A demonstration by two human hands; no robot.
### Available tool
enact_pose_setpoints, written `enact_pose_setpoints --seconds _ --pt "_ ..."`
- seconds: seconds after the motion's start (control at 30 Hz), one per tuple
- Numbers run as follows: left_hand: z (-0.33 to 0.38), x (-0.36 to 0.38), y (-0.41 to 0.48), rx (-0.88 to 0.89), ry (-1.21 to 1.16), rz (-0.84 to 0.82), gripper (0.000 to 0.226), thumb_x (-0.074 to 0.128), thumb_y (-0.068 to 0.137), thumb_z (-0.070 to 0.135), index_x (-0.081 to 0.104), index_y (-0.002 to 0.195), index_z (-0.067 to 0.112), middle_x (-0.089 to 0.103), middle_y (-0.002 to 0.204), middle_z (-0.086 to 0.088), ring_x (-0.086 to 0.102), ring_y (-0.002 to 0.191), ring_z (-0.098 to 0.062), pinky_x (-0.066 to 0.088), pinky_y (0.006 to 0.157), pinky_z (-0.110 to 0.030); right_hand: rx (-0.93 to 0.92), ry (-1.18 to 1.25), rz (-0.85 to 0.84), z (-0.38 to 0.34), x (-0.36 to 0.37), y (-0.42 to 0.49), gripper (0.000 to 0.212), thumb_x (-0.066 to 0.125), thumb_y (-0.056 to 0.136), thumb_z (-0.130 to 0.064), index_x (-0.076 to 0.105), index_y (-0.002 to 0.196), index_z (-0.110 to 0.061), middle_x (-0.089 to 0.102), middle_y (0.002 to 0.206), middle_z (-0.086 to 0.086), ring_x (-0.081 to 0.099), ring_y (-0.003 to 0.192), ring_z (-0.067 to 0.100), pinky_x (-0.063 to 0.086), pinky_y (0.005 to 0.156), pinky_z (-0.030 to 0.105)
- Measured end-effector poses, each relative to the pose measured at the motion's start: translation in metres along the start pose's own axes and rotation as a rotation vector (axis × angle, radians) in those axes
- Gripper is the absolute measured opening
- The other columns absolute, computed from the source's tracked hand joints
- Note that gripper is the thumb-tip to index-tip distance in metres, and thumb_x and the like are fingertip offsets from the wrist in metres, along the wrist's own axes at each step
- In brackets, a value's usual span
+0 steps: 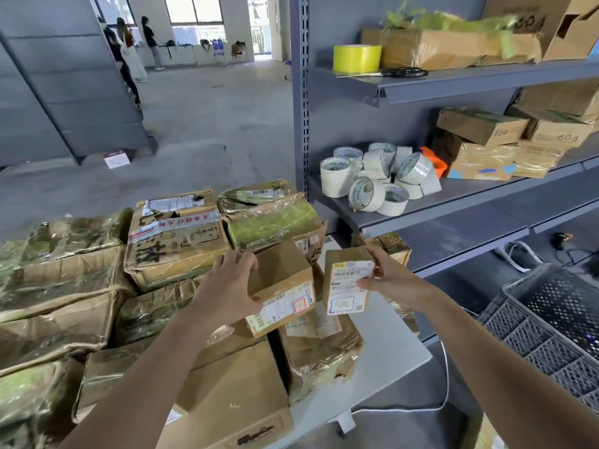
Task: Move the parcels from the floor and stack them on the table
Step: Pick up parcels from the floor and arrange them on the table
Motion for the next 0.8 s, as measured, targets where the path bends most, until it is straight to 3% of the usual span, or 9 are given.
enact_pose_setpoints --seconds 0.17,0.27,0.37,0.53,0.67,0.8 --pt "-0.008 -0.001 -0.002 -0.008 -0.02 -0.004 0.056 0.069 0.074 0.031 0.039 0.12 0.024 0.033 0.125 0.001 0.032 0.116 -0.017 0.041 0.089 -0.031 -0.016 -0.066 0.088 -0.018 0.019 0.015 0.065 0.065 0.09 -0.009 0.031 0.141 -0.028 0.058 0.119 -0.008 0.053 0.117 0.014 0.046 0.093 0.032" --pt "-0.016 -0.004 -0.002 -0.001 -0.04 -0.029 0.056 0.069 0.074 0.029 0.039 0.121 0.025 0.032 0.127 0.003 0.031 0.119 -0.017 0.038 0.086 -0.028 -0.034 -0.121 0.079 -0.028 0.028 0.026 0.066 0.064 0.091 -0.014 0.029 0.145 -0.026 0.056 0.131 -0.006 0.051 0.123 0.015 0.046 0.099 0.035" --pt "-0.019 -0.003 -0.003 0.004 -0.046 -0.026 0.056 0.068 0.076 0.031 0.039 0.123 0.025 0.031 0.129 0.003 0.03 0.12 -0.017 0.036 0.086 -0.027 -0.019 -0.107 0.037 -0.036 0.034 0.032 0.062 0.061 0.093 -0.011 0.031 0.145 -0.026 0.056 0.125 -0.007 0.051 0.122 0.012 0.042 0.098 0.03" --pt "-0.014 0.001 -0.008 -0.02 0.007 0.034 0.06 0.064 0.078 0.045 0.037 0.127 0.025 0.032 0.131 0.002 0.033 0.121 -0.018 0.042 0.094 -0.034 -0.032 -0.163 -0.006 -0.042 0.042 0.036 0.058 0.055 0.097 -0.013 0.029 0.147 -0.028 0.054 0.126 -0.009 0.05 0.121 0.012 0.037 0.094 0.026" --pt "-0.01 0.003 -0.008 -0.029 0.013 0.041 0.069 0.063 0.079 0.053 0.033 0.134 0.025 0.027 0.139 0.002 0.03 0.129 -0.018 0.04 0.097 -0.038 -0.064 -0.215 0.037 -0.045 0.048 0.035 0.052 0.051 0.099 -0.016 0.032 0.146 -0.028 0.053 0.134 -0.007 0.049 0.126 0.016 0.039 0.101 0.03" --pt "-0.011 0.009 -0.008 -0.028 0.037 0.028 0.079 0.061 0.083 0.051 0.02 0.146 0.026 0.016 0.15 -0.001 0.019 0.14 -0.022 0.033 0.107 -0.045 -0.021 -0.44 -0.008 -0.046 0.054 0.034 0.04 0.041 0.103 -0.031 0.041 0.139 -0.014 0.05 0.136 0.004 0.051 0.121 0.022 0.038 0.089 0.027"
Point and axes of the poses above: each hand's wrist, its own y-axis towards the middle knuckle, its own x-axis out of the palm, z = x × y, the point moved 1 cm from there along y, towards the middle knuckle
